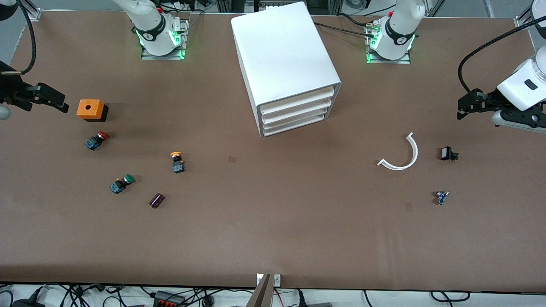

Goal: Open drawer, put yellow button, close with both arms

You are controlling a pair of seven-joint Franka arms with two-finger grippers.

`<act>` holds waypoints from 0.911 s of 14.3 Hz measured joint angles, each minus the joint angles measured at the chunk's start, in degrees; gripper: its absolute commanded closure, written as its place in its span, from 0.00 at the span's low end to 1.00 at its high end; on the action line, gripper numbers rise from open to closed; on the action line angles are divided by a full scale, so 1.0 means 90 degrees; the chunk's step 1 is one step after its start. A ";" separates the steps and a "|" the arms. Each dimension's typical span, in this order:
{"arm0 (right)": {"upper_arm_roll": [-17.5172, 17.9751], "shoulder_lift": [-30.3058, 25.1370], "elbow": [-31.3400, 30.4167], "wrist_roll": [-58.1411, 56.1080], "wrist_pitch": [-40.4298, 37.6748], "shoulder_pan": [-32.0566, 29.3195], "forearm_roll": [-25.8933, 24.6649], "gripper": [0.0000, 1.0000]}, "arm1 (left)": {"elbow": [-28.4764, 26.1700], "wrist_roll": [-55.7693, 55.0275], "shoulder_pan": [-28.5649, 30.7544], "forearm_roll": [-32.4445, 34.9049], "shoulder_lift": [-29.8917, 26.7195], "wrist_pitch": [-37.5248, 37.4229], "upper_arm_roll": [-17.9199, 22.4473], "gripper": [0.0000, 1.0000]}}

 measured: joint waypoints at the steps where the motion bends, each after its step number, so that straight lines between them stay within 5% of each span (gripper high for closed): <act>1: 0.0000 -0.0008 -0.0010 0.0000 0.0000 0.0000 0.0000 0.00 | 0.0000 0.0000 0.0000 0.0000 0.0000 0.0000 0.0000 0.00; 10: 0.0068 0.0007 -0.0064 -0.0001 0.0063 0.0171 0.0000 0.00 | 0.0004 0.0000 -0.0018 -0.0001 0.0000 -0.0018 -0.0008 0.00; 13: 0.0092 0.0156 -0.0100 0.0009 0.0183 0.0464 0.0006 0.00 | 0.0006 0.0000 -0.0072 -0.0126 0.0032 -0.0653 -0.0032 0.00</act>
